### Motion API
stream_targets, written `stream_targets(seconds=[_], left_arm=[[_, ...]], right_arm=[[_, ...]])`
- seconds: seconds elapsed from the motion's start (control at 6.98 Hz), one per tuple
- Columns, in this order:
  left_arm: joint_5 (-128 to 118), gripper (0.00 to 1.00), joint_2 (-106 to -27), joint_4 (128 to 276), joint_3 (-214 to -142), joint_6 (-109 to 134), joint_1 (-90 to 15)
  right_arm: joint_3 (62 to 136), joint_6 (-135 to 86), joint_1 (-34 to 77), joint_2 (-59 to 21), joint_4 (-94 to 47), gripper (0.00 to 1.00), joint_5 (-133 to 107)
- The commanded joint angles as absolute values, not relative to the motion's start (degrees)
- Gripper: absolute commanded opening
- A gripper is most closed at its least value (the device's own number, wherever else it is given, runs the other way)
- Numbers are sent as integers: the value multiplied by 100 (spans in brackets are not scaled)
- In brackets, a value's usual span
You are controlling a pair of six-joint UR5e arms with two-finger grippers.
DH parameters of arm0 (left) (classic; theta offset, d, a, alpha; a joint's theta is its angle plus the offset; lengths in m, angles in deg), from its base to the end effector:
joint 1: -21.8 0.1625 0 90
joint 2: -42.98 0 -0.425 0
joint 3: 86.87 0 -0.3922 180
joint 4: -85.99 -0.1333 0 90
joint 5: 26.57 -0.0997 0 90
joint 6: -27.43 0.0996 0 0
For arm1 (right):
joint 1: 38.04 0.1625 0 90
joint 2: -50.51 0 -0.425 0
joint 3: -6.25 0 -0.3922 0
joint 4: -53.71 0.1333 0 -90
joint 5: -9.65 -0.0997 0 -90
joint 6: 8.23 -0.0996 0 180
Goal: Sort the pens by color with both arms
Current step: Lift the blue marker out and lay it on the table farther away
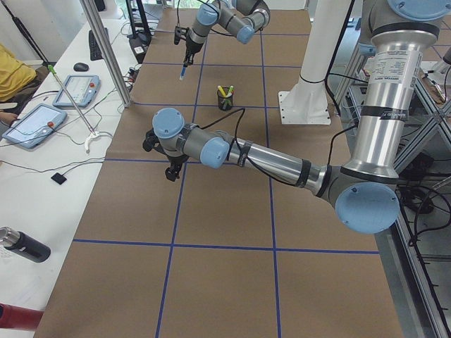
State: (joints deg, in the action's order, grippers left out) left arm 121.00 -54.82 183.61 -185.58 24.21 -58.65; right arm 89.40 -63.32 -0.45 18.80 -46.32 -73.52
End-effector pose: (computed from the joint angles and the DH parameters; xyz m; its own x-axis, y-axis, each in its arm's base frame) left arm 0.0421 -0.5471 0.4801 0.4793 0.3780 -0.7920 -0.1247 0.9227 0.3649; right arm -0.5028 -0.5702 0.0874 0.8696 -0.0476 0.4914 -0.2077 0.8677 0.4517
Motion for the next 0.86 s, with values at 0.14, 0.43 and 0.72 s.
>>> stream_targets(seconds=[0.14, 0.43, 0.72], left_arm=[[12108, 100, -5484, 18364, -18557, 2418, -5854], [12108, 100, -5484, 18364, -18548, 2418, -5845], [12100, 100, -5484, 18407, -18557, 2418, -5845]], right_arm=[[8477, -6386, 46, 719, -2379, 0, -6158], [8044, -6413, 20, 396, -1211, 0, -5952], [8043, -6430, -146, 112, -677, 2, -5699]])
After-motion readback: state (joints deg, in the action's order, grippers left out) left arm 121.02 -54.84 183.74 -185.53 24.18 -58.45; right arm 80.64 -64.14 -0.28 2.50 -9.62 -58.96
